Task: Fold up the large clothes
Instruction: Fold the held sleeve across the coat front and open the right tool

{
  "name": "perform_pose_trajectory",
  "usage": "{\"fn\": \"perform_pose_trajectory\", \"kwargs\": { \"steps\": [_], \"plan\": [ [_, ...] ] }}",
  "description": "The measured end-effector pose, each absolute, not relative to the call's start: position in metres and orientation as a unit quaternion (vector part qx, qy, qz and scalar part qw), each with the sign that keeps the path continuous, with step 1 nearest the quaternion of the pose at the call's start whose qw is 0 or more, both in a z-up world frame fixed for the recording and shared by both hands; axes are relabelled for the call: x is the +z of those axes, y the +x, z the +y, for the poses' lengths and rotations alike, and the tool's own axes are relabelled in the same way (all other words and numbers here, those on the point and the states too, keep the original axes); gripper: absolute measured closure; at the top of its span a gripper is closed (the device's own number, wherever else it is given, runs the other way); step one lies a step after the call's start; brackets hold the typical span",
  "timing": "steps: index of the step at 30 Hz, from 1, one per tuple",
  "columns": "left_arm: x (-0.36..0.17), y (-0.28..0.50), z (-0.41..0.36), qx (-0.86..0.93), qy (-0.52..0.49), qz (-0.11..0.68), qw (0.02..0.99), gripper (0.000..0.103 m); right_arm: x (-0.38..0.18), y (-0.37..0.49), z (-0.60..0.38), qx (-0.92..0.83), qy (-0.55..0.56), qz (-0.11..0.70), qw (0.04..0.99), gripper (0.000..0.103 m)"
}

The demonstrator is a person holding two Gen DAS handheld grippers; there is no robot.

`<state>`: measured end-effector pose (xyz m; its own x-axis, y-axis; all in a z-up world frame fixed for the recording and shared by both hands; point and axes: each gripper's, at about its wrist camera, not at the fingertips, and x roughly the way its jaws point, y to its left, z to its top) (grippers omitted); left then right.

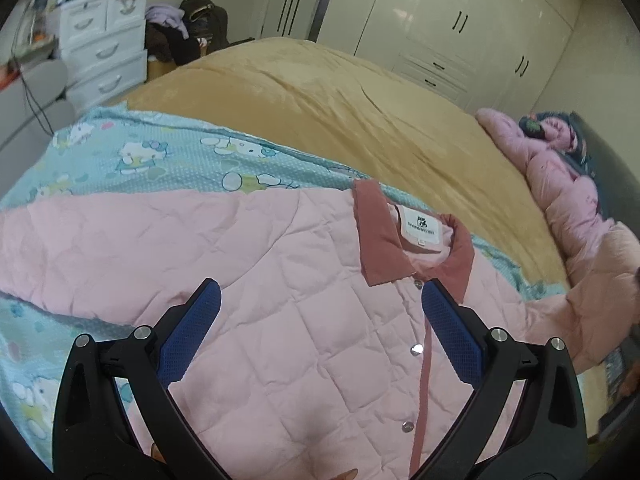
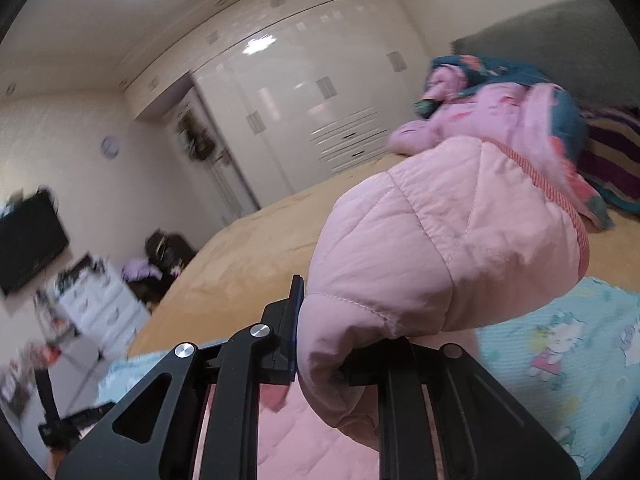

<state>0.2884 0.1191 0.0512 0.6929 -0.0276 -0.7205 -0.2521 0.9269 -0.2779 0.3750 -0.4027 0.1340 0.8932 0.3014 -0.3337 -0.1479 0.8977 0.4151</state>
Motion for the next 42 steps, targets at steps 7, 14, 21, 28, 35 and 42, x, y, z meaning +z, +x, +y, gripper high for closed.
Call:
{"fn": "perform_pose_trajectory", "kwargs": {
  "steps": [7, 14, 21, 28, 35, 42],
  "plan": [
    [0.032, 0.287, 0.142, 0.065, -0.218, 0.382, 0.896, 0.009, 0.119, 0.383, -0.309, 0.175, 0.124, 0.227, 0.95, 0.089],
    [0.006, 0.287, 0.161, 0.055, -0.259, 0.382, 0.885, 0.009, 0.072, 0.38, -0.212, 0.218, 0.072, 0.27, 0.935, 0.089],
    [-0.014, 0.285, 0.177, 0.036, -0.298, 0.381, 0.875, 0.009, 0.005, 0.387, -0.163, 0.217, 0.058, 0.343, 0.912, 0.086],
    [-0.022, 0.284, 0.193, 0.021, -0.332, 0.376, 0.865, 0.009, -0.039, 0.371, -0.203, 0.181, 0.255, 0.416, 0.854, 0.037],
    [-0.026, 0.285, 0.195, -0.017, -0.355, 0.374, 0.857, 0.009, -0.012, 0.357, -0.212, 0.177, 0.276, 0.342, 0.881, 0.078],
    [-0.03, 0.286, 0.198, -0.105, -0.429, 0.344, 0.828, 0.009, 0.009, 0.324, -0.128, 0.266, 0.045, 0.303, 0.914, 0.079]
  ]
}}
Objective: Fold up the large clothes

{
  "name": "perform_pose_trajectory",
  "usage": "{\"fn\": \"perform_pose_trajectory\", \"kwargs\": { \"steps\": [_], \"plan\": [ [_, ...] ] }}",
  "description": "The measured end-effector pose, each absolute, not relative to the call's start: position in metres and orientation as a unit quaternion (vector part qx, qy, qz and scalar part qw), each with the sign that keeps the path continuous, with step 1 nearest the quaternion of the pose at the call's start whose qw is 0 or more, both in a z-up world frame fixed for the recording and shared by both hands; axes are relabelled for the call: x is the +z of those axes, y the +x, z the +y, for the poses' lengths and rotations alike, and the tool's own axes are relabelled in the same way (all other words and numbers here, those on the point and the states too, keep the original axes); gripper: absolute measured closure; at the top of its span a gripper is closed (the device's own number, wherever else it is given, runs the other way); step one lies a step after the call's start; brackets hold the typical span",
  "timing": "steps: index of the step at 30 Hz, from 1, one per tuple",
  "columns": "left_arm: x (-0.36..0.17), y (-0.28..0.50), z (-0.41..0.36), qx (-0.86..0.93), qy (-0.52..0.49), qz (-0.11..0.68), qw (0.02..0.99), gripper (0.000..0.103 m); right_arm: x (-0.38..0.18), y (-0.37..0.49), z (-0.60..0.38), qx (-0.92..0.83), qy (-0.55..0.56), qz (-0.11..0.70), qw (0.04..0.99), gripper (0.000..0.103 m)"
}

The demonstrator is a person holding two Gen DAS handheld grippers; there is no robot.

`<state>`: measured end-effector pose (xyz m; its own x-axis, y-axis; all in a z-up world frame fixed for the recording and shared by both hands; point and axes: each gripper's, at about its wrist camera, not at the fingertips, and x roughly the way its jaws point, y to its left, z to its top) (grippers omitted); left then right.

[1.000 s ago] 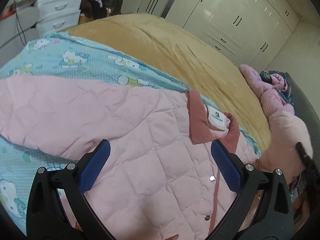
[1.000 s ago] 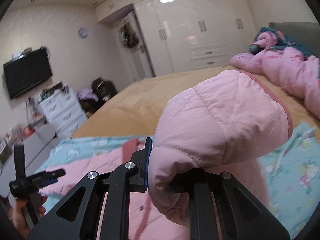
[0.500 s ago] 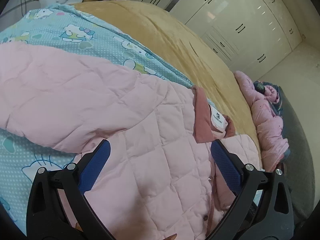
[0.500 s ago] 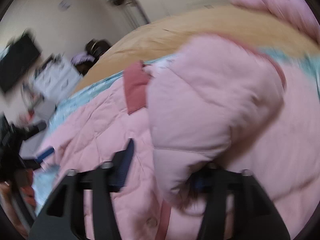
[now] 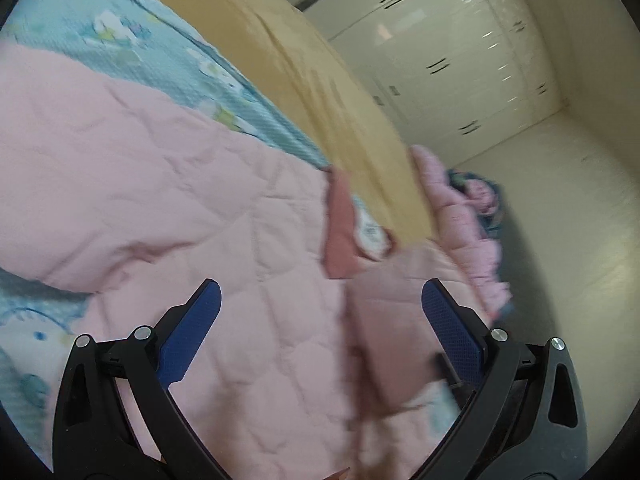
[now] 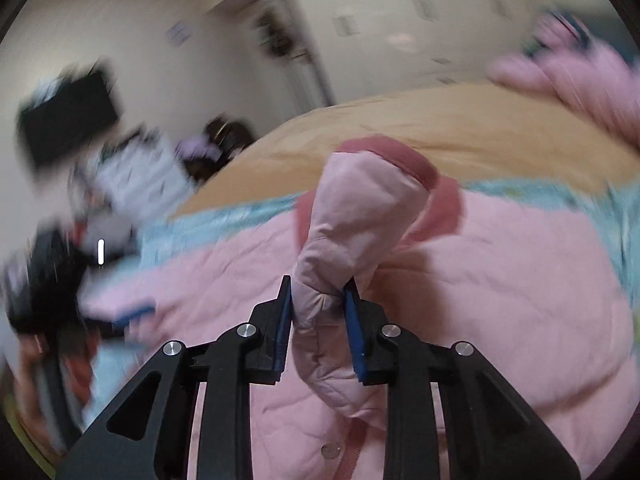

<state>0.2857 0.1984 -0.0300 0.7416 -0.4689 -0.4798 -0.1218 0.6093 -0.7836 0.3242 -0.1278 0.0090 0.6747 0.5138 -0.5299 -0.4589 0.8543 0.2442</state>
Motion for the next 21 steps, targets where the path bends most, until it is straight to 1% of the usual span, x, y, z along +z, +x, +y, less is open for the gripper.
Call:
{"fn": "perform_pose_trajectory", "kwargs": {
  "steps": [7, 9, 10, 13, 14, 16, 18, 21],
  "plan": [
    [-0.047, 0.295, 0.192, -0.151, -0.474, 0.352, 0.793, 0.009, -0.019, 0.302, -0.068, 0.315, -0.087, 0.33, 0.885, 0.078],
    [-0.055, 0.299, 0.186, -0.167, -0.489, 0.36, 0.777, 0.009, -0.028, 0.298, -0.052, 0.326, -0.11, 0.343, 0.874, 0.077],
    [-0.058, 0.3, 0.183, -0.17, -0.49, 0.364, 0.774, 0.009, -0.032, 0.295, -0.05, 0.329, -0.115, 0.349, 0.87, 0.075],
    [-0.063, 0.304, 0.179, -0.158, -0.482, 0.378, 0.774, 0.009, -0.041, 0.291, -0.043, 0.338, -0.124, 0.365, 0.859, 0.072],
    [-0.066, 0.306, 0.176, -0.149, -0.474, 0.388, 0.777, 0.009, -0.042, 0.288, -0.042, 0.342, -0.125, 0.365, 0.857, 0.07],
    [-0.075, 0.311, 0.171, -0.139, -0.463, 0.403, 0.777, 0.009, -0.036, 0.286, -0.056, 0.363, -0.109, 0.368, 0.849, 0.057],
    [-0.081, 0.314, 0.167, -0.138, -0.459, 0.412, 0.775, 0.009, -0.033, 0.285, -0.059, 0.378, -0.098, 0.376, 0.84, 0.047],
    [-0.081, 0.314, 0.159, -0.133, -0.434, 0.41, 0.791, 0.009, -0.027, 0.279, -0.064, 0.377, -0.102, 0.373, 0.842, 0.047]
  ]
}}
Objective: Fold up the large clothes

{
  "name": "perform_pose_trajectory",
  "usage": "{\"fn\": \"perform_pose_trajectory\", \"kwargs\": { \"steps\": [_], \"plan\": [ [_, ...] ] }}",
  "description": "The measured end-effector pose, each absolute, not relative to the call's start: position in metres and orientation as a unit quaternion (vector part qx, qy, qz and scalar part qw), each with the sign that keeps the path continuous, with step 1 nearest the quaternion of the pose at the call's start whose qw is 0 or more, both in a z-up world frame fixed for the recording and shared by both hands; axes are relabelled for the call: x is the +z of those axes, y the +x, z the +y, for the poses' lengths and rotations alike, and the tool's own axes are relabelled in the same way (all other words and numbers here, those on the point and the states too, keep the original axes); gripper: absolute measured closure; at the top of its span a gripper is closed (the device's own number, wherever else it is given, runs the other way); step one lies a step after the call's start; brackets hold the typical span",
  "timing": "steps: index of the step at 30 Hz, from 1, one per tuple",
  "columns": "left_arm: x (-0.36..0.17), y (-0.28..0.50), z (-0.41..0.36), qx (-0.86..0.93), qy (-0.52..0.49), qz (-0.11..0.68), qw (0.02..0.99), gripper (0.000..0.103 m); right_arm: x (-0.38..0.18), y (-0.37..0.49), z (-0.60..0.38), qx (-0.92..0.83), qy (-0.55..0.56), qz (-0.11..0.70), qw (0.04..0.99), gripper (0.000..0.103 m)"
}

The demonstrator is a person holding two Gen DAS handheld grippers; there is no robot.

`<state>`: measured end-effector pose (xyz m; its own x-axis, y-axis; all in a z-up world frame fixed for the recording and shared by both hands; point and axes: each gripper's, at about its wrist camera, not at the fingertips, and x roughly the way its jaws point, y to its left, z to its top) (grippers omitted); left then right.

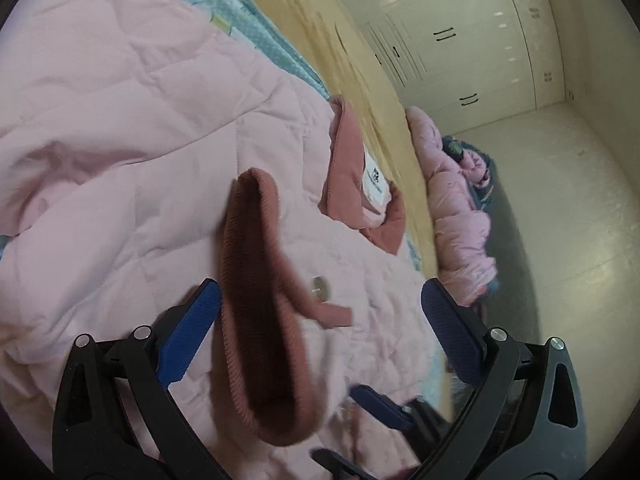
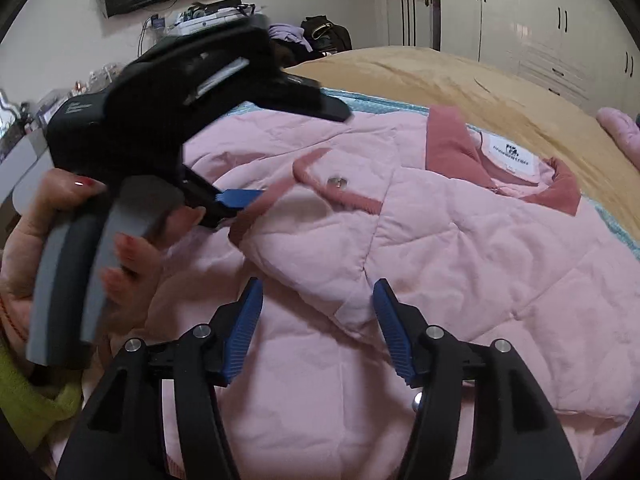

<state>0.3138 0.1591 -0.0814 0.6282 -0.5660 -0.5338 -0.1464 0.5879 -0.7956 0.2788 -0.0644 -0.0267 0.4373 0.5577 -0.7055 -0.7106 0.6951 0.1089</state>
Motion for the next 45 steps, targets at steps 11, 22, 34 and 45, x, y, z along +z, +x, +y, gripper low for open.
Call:
{"fn": "perform_pose_trajectory", "kwargs": {
  "steps": [11, 22, 34, 45],
  "plan": [
    [-0.029, 0.294, 0.113, -0.088, -0.211, 0.365, 0.902, 0.094, 0.011, 0.304, -0.197, 0.268, 0.023, 0.353, 0.896, 0.047],
    [-0.037, 0.309, 0.139, -0.04, -0.165, 0.377, 0.91, 0.093, -0.034, 0.373, -0.285, 0.08, 0.064, 0.422, 0.901, 0.045],
    [-0.071, 0.32, 0.143, -0.017, -0.17, 0.422, 0.89, 0.091, -0.073, 0.38, -0.294, 0.053, 0.081, 0.458, 0.883, 0.044],
    [-0.025, 0.295, 0.148, -0.007, -0.161, 0.392, 0.906, 0.033, -0.022, 0.339, -0.27, 0.088, 0.118, 0.4, 0.905, 0.005]
  ]
}}
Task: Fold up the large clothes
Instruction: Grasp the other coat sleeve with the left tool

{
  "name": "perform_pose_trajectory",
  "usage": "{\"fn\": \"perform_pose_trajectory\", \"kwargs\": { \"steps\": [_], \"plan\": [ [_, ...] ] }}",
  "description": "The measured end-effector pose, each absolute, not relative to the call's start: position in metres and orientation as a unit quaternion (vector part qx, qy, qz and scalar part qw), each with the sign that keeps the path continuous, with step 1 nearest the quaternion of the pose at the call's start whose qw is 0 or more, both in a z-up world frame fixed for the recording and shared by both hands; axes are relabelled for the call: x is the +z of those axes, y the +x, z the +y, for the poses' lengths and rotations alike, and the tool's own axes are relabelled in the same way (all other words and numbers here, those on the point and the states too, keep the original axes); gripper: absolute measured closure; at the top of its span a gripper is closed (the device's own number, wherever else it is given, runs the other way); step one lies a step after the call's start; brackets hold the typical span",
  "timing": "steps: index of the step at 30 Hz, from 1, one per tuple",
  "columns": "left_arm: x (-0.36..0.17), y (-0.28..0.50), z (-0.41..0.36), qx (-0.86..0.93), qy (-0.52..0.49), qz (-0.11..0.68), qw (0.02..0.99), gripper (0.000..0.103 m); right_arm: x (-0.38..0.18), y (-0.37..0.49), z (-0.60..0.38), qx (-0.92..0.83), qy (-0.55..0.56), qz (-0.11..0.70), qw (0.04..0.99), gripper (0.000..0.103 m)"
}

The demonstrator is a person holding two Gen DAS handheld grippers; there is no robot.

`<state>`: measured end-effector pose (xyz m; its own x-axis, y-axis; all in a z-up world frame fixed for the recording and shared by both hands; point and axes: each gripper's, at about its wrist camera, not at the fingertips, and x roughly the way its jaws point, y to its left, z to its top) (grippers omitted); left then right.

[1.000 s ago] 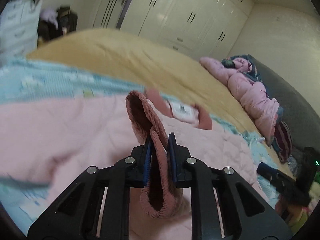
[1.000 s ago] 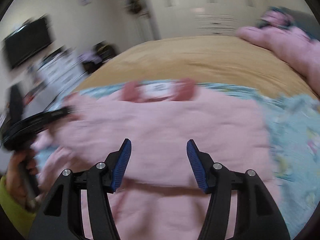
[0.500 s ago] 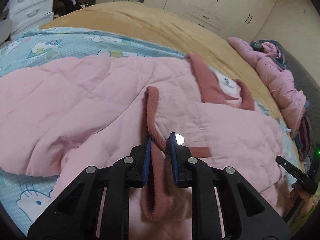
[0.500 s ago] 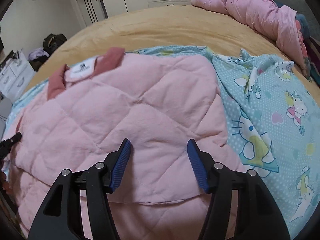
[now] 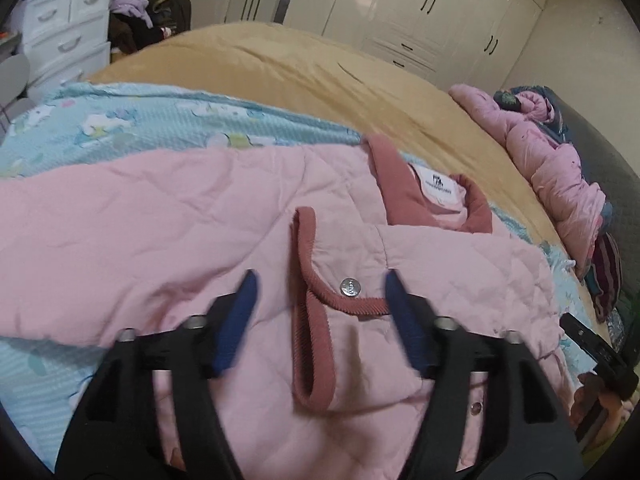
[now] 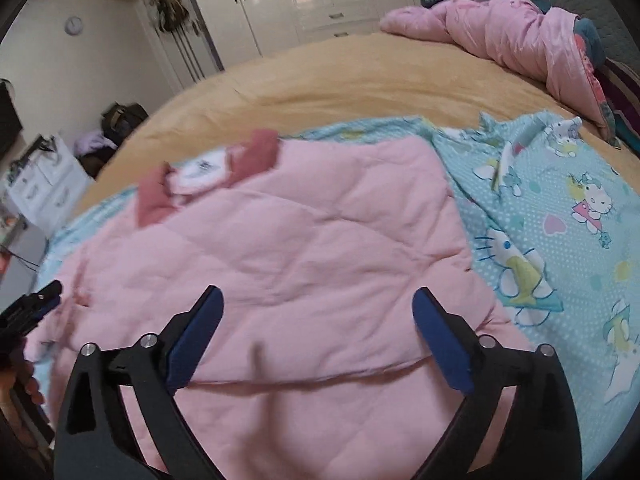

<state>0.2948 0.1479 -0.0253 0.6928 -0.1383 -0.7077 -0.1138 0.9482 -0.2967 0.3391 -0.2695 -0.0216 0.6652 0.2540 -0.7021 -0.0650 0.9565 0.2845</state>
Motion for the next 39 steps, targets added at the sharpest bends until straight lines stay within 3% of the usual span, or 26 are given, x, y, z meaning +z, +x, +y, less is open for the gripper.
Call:
{"fn": "perform_pose_trajectory", "kwargs": {
  "steps": [3, 23, 39],
  "plan": [
    [-0.015, 0.279, 0.158, 0.014, -0.168, 0.379, 0.91, 0.009, -0.011, 0.33, -0.251, 0.108, 0.109, 0.394, 0.906, 0.004],
    [0.009, 0.238, 0.254, 0.185, -0.211, 0.346, 0.895, 0.009, 0.044, 0.305, -0.074, 0.278, 0.037, 0.371, 0.885, 0.004],
    [-0.003, 0.202, 0.341, 0.278, -0.305, 0.318, 0.853, 0.009, 0.045, 0.295, 0.052, 0.37, -0.025, 0.382, 0.846, 0.004]
  ]
}}
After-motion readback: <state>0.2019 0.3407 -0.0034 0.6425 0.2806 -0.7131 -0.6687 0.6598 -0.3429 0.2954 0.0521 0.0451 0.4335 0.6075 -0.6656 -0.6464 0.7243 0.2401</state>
